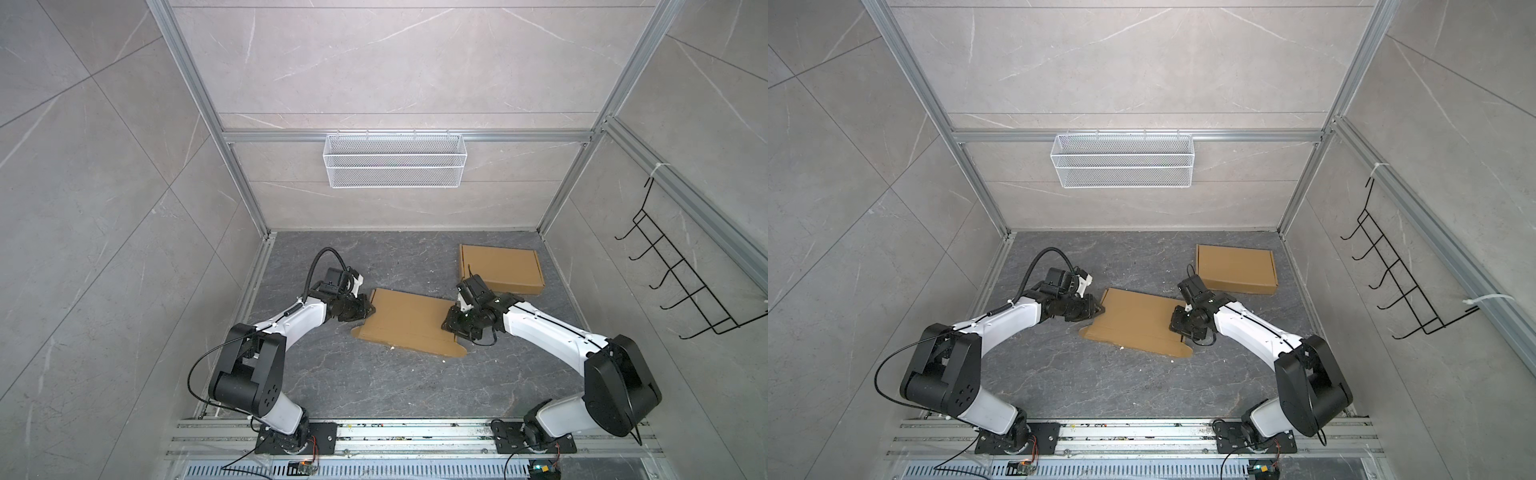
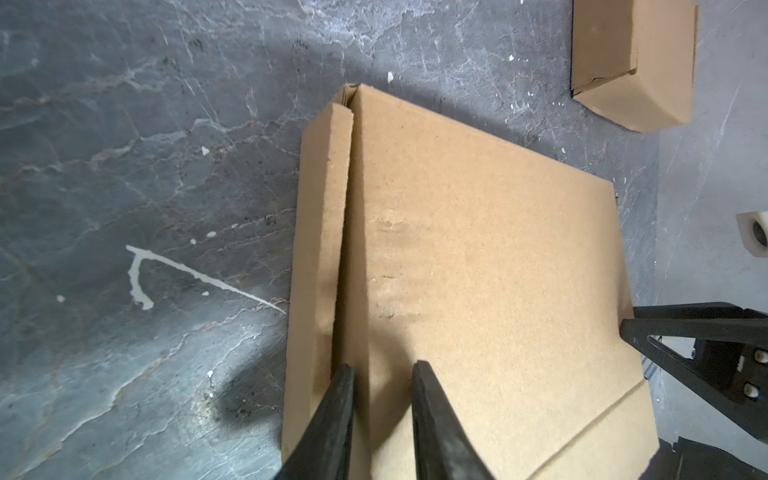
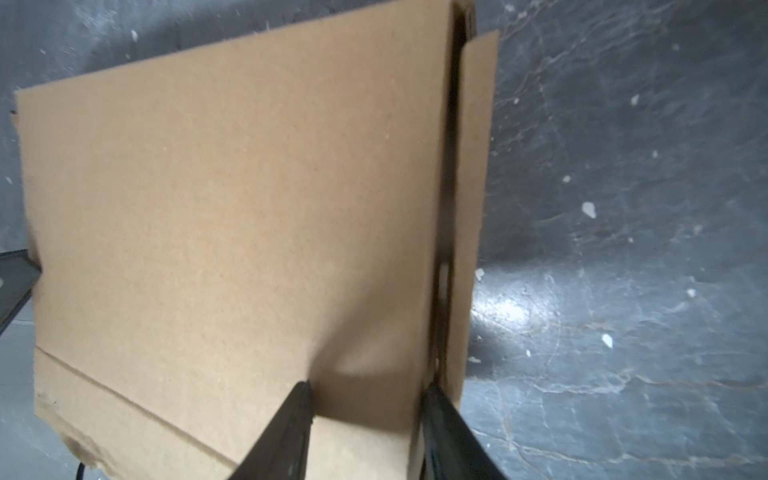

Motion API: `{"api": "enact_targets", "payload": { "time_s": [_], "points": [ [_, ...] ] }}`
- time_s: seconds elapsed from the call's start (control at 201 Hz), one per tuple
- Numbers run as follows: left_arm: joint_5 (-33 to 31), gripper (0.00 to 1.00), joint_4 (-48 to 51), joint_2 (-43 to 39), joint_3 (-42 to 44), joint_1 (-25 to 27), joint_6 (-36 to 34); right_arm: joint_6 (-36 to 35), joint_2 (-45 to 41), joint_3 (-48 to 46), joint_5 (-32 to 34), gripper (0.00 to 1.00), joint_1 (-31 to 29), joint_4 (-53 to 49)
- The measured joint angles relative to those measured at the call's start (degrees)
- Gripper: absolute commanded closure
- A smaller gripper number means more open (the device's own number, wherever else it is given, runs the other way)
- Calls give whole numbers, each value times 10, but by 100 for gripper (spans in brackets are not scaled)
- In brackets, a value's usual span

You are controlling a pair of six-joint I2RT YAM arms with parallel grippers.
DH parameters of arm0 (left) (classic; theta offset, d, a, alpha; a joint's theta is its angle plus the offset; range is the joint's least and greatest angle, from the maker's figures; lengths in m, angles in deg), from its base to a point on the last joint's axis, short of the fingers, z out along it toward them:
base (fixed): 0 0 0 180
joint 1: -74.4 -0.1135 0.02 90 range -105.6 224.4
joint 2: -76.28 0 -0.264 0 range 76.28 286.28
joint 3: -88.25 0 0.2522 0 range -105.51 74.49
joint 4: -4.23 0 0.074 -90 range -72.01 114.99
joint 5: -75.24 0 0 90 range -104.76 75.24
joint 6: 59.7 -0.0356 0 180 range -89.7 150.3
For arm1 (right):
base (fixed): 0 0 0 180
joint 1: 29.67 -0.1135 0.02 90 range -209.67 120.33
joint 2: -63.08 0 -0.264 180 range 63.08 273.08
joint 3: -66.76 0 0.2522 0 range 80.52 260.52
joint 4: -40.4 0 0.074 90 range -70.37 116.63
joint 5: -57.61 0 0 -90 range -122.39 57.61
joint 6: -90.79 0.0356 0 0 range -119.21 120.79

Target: Fold the paper box

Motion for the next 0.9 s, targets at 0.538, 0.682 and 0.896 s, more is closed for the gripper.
{"api": "enact_targets", "payload": {
  "time_s": [0.538, 0.682, 0.896],
  "points": [
    [-74, 62, 86, 6, -34, 38, -23, -81, 13, 28, 30, 34, 7, -42],
    [-88, 52, 112, -17, -41, 24, -31, -131, -7, 36, 14, 30, 51, -77],
    [-50, 51, 74, -17, -29, -11, -19, -159, -7, 20, -38, 33, 70, -60]
  ]
}}
